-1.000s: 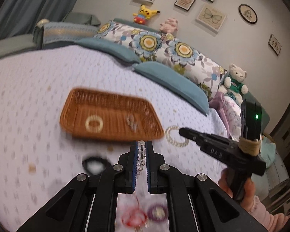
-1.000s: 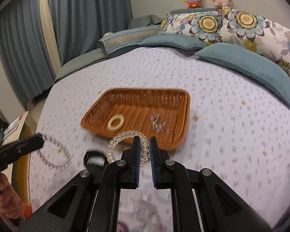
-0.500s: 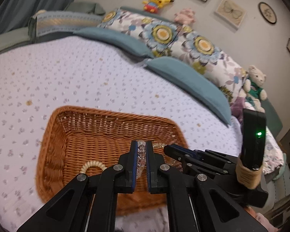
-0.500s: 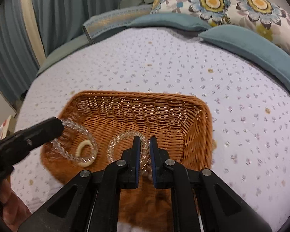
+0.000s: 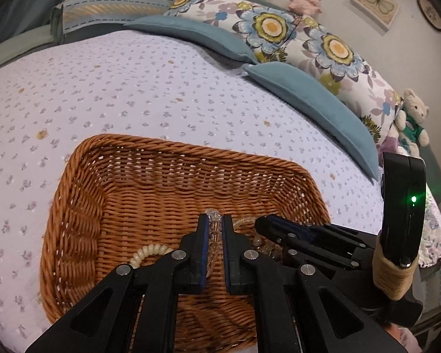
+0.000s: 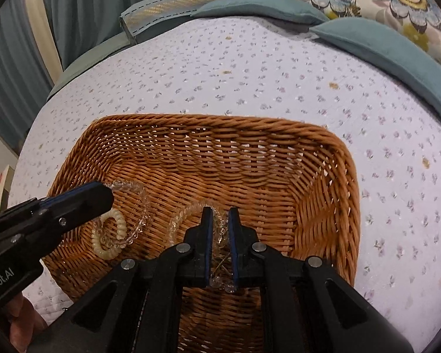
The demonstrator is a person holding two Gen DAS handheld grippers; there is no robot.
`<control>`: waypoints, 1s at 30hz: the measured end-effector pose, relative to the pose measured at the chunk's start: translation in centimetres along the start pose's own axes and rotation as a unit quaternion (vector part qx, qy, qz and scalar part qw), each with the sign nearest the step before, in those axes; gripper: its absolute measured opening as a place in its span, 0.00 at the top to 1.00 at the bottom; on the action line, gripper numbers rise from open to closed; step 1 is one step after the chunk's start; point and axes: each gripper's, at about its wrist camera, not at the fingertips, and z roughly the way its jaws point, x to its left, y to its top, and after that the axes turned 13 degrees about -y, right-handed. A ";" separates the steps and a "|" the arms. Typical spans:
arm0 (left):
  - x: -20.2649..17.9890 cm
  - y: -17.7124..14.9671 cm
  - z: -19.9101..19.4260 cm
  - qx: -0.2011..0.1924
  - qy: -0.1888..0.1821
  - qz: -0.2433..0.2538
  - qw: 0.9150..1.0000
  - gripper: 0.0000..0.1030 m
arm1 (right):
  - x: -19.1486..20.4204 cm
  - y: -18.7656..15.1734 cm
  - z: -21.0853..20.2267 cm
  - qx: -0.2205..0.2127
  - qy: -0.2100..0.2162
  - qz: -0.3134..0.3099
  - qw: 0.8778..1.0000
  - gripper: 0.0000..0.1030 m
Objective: Organize jewelry
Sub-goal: 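Carry both bead pieces over the wicker basket and open both tools, then move both tools back toward the red cord and blue hair clip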
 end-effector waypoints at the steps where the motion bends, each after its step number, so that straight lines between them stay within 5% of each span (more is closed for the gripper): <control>1: 0.0 0.0 -0.1 0.003 -0.004 -0.001 1.000 0.79 | -0.1 -0.1 -0.3 -0.002 0.004 -0.001 1.000 0.86; 4: -0.2 -0.3 -1.5 -0.010 0.002 0.004 1.000 0.63 | -0.1 -0.3 -1.6 -0.019 -0.004 -0.012 1.000 0.82; 9: -0.8 -0.9 -5.6 -0.037 -0.003 -0.005 0.999 0.63 | 0.0 -1.3 -5.9 -0.051 -0.007 -0.026 0.998 0.81; 15: -2.9 -3.6 -12.8 -0.077 -0.012 0.000 0.997 0.55 | 0.2 -4.6 -12.5 -0.088 0.005 -0.031 0.996 0.66; 21: -5.6 -8.8 -19.6 -0.109 -0.022 0.008 0.994 0.40 | 0.0 -9.5 -18.4 -0.109 0.019 -0.031 0.993 0.58; 23: -6.2 -11.1 -21.3 -0.116 -0.014 -0.002 0.993 0.27 | -0.3 -11.7 -20.0 -0.113 0.022 -0.030 0.993 0.57; 30: -7.2 -18.2 -23.4 -0.116 -0.006 -0.004 0.993 0.27 | -1.5 -18.7 -22.4 -0.098 0.031 -0.019 0.995 0.57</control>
